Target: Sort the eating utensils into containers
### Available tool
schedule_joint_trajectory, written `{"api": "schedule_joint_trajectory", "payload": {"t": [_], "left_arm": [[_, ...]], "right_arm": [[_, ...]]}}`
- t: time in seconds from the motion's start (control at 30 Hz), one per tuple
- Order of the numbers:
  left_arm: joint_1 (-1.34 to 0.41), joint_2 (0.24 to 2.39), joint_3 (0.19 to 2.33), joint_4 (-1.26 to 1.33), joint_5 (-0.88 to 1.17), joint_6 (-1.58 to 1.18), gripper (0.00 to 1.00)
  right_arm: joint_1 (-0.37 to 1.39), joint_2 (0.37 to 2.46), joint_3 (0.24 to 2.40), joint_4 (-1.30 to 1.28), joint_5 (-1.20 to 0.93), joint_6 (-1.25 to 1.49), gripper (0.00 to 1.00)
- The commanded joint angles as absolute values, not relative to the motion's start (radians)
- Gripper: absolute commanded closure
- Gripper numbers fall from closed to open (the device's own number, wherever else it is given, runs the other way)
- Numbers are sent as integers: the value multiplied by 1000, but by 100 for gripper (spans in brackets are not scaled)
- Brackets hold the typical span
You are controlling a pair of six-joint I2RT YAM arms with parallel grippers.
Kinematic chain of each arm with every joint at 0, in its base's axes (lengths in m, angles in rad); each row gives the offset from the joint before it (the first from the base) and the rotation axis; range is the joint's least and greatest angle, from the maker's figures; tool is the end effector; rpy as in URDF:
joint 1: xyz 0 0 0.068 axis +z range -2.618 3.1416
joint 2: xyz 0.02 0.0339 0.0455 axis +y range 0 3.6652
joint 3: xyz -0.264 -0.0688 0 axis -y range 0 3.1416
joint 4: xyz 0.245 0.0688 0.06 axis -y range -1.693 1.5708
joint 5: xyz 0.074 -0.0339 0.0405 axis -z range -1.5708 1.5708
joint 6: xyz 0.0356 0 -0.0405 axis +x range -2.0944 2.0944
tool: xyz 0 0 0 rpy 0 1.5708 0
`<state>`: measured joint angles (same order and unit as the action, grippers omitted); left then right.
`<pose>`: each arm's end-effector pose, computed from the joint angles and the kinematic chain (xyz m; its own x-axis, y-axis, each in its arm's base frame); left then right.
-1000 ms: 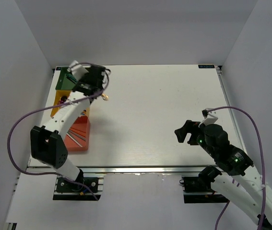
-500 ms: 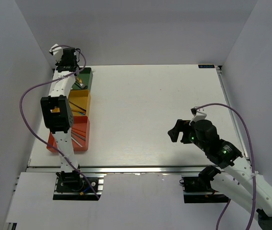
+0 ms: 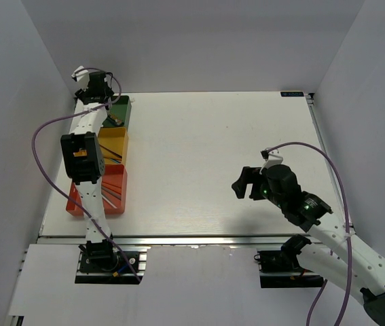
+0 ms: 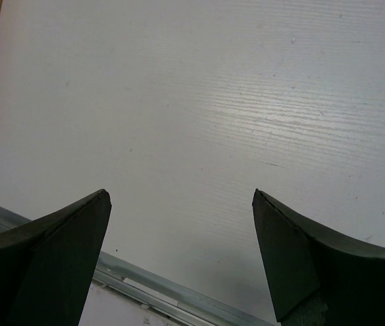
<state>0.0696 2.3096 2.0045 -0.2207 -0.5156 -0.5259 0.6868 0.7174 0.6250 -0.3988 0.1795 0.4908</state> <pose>0.5378 0.0551 0.2396 -0.1891 -0.4510 -0.8723 -0.6716 0.7074 -0.2202 0.1329 0.1008 0.2728 -0.5584 0.1419 -0.8174 -0.2710 0.9000 0.3413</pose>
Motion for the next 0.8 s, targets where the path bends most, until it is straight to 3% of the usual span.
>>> {"api": "schedule_joint_trajectory", "payload": {"t": [0.0, 0.07, 0.23, 0.47, 0.77], "left_arm": [[66, 2255, 2032, -242, -541, -577, 19], [66, 2226, 2066, -297, -546, -592, 11], [66, 1995, 2045, -379, -464, -597, 9], [66, 1644, 1812, -566, -325, -549, 2], [46, 1099, 1085, -542, -187, -431, 2]], "right_arm": [[684, 718, 637, -354, 170, 477, 11], [684, 707, 641, -362, 170, 477, 11], [684, 675, 670, -391, 209, 463, 11], [684, 649, 770, -478, 395, 445, 11], [684, 640, 859, -591, 552, 344, 11]]}}
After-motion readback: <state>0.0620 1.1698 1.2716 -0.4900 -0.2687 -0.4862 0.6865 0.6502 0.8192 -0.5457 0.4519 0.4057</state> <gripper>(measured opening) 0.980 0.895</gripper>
